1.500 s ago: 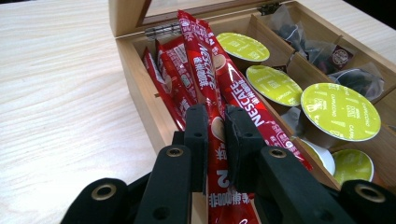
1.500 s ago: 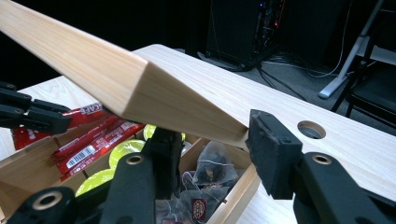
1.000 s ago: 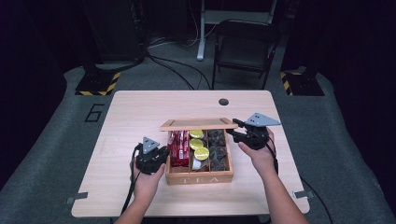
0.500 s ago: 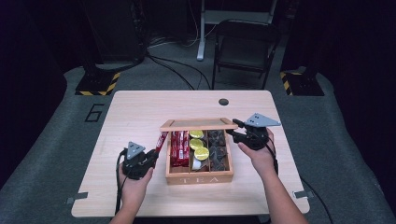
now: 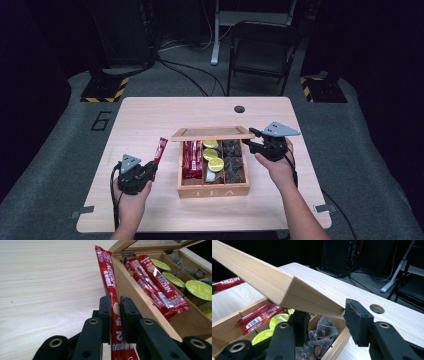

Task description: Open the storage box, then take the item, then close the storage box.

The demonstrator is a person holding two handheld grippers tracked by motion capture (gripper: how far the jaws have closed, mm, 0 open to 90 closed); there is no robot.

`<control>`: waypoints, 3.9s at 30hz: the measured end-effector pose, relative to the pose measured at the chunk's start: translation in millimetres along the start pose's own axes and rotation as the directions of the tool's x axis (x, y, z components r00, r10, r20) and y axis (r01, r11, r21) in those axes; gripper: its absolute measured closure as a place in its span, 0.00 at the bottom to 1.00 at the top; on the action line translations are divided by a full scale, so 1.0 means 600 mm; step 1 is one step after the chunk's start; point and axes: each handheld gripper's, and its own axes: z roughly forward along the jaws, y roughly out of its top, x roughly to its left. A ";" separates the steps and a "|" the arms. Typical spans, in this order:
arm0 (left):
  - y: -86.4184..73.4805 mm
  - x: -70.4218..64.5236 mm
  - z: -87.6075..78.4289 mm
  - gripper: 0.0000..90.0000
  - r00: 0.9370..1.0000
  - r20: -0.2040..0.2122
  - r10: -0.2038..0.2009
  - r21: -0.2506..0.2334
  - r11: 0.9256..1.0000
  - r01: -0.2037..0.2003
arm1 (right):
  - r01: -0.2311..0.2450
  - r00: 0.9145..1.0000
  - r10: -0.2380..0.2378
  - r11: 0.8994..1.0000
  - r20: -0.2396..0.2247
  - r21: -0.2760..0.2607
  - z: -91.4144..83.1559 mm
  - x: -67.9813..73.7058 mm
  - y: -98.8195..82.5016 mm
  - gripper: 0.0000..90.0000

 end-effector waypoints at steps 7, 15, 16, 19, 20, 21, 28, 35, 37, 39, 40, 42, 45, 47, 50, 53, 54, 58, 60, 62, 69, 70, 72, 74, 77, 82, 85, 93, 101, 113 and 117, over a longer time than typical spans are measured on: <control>0.002 0.007 0.005 0.89 1.000 -0.013 0.004 0.003 1.000 -0.004 | -0.001 1.000 0.001 1.000 -0.001 0.002 0.000 0.000 0.000 0.61; 0.000 0.017 0.009 0.89 1.000 -0.019 -0.002 0.006 1.000 0.002 | 0.001 1.000 -0.001 1.000 0.003 0.002 0.000 0.001 -0.001 0.61; 0.000 0.018 0.010 0.89 1.000 -0.020 -0.003 0.007 1.000 0.003 | -0.002 1.000 0.002 1.000 0.003 0.002 0.000 0.001 -0.001 0.61; 0.001 0.025 0.012 0.89 1.000 -0.028 -0.005 0.011 1.000 0.006 | 0.003 1.000 -0.003 1.000 0.002 0.001 0.000 0.001 -0.002 0.61; 0.001 0.027 0.013 0.89 1.000 -0.030 -0.004 0.013 1.000 0.004 | 0.006 1.000 -0.006 1.000 0.000 0.003 -0.001 0.001 -0.002 0.61; 0.002 0.030 0.014 0.89 0.999 -0.033 -0.009 0.014 1.000 0.009 | 0.001 1.000 -0.001 1.000 0.001 0.004 -0.001 0.001 -0.003 0.61; -0.005 0.046 0.022 0.89 0.998 -0.049 -0.030 0.016 0.999 0.031 | -0.007 1.000 0.007 1.000 0.003 0.007 -0.001 0.003 -0.003 0.61; -0.012 0.059 0.023 0.89 0.997 -0.080 -0.010 0.036 0.999 0.013 | -0.003 1.000 0.003 1.000 0.000 0.014 -0.002 0.004 -0.005 0.61; -0.012 0.062 0.023 0.89 0.997 -0.080 -0.009 0.034 0.999 0.012 | -0.003 1.000 0.003 1.000 0.000 0.013 -0.002 0.004 -0.004 0.61; -0.017 0.069 0.025 0.89 0.996 -0.086 -0.030 0.033 0.999 0.033 | -0.007 1.000 0.007 1.000 -0.001 0.003 -0.001 0.002 -0.004 0.61; -0.022 0.073 0.028 0.89 0.995 -0.087 -0.043 0.036 0.998 0.046 | -0.003 1.000 0.003 1.000 0.000 0.003 -0.001 0.002 -0.004 0.61; -0.028 0.078 0.031 0.89 0.995 -0.089 -0.051 0.040 0.998 0.054 | -0.005 1.000 0.005 1.000 -0.001 0.010 -0.002 0.003 -0.005 0.61; -0.036 0.084 0.039 0.89 0.993 -0.096 -0.070 0.040 0.996 0.074 | -0.004 1.000 0.004 1.000 0.000 0.011 -0.002 0.004 -0.005 0.61; -0.038 0.086 0.042 0.89 0.993 -0.100 -0.063 0.045 0.997 0.068 | -0.002 1.000 0.002 1.000 -0.005 0.014 -0.003 0.004 -0.005 0.61; -0.039 0.093 0.048 0.89 0.992 -0.111 -0.067 0.050 0.996 0.073 | -0.005 1.000 0.005 1.000 0.003 0.009 -0.002 0.004 -0.005 0.61; -0.041 0.099 0.054 0.89 0.991 -0.113 -0.071 0.055 0.995 0.078 | 0.004 1.000 -0.003 1.000 -0.005 0.011 -0.003 0.004 -0.005 0.61; -0.041 0.100 0.055 0.89 0.991 -0.116 -0.072 0.059 0.995 0.079 | 0.009 1.000 -0.009 1.000 -0.004 0.011 -0.003 0.003 -0.005 0.61; -0.044 0.105 0.062 0.89 0.990 -0.126 -0.070 0.066 0.995 0.079 | 0.001 1.000 -0.001 1.000 0.001 0.010 -0.003 0.005 -0.006 0.61; -0.045 0.106 0.064 0.89 0.988 -0.135 -0.071 0.066 0.995 0.080 | 0.002 1.000 -0.002 1.000 0.004 0.010 -0.003 0.005 -0.006 0.61; -0.045 0.107 0.066 0.89 0.988 -0.141 -0.063 0.062 0.995 0.072 | 0.004 1.000 -0.004 1.000 0.005 0.011 -0.003 0.006 -0.006 0.61; -0.047 0.110 0.074 0.89 0.987 -0.151 -0.055 0.089 0.994 0.069 | 0.007 1.000 -0.007 1.000 0.005 0.012 -0.003 0.006 -0.007 0.61; -0.047 0.110 0.076 0.89 0.987 -0.152 -0.048 0.101 0.993 0.064 | 0.007 1.000 -0.007 1.000 0.005 0.012 -0.003 0.006 -0.007 0.61; -0.050 0.110 0.080 0.89 0.986 -0.160 -0.041 0.117 0.991 0.060 | 0.005 1.000 -0.005 1.000 0.005 0.011 -0.003 0.006 -0.007 0.61; -0.057 0.111 0.085 0.89 0.985 -0.164 -0.046 0.123 0.990 0.067 | 0.005 1.000 -0.005 1.000 0.005 0.012 -0.003 0.006 -0.007 0.61; -0.068 0.115 0.089 0.89 0.984 -0.170 -0.055 0.139 0.987 0.079 | 0.005 1.000 -0.005 1.000 0.004 0.010 -0.003 0.005 -0.007 0.61; -0.077 0.123 0.087 0.88 0.981 -0.178 -0.070 0.153 0.983 0.098 | 0.006 1.000 -0.006 1.000 0.004 0.010 -0.003 0.005 -0.007 0.61; -0.079 0.127 0.086 0.88 0.980 -0.182 -0.075 0.156 0.982 0.104 | 0.005 1.000 -0.005 1.000 0.004 0.010 -0.003 0.005 -0.007 0.61; -0.081 0.128 0.086 0.80 0.979 -0.185 -0.082 0.154 0.982 0.112 | 0.004 1.000 -0.004 1.000 0.004 0.010 -0.003 0.006 -0.007 0.61; -0.085 0.126 0.083 0.62 0.976 -0.201 -0.078 0.136 0.985 0.107 | 0.004 1.000 -0.004 1.000 0.004 0.010 -0.003 0.005 -0.007 0.61; -0.059 0.103 0.075 0.57 0.984 -0.167 -0.060 0.100 0.992 0.077 | 0.003 1.000 -0.003 1.000 0.005 0.010 -0.003 0.006 -0.006 0.61; -0.044 0.087 0.071 0.57 0.990 -0.134 -0.036 0.090 0.995 0.049 | 0.004 1.000 -0.004 1.000 0.004 0.011 -0.003 0.006 -0.006 0.61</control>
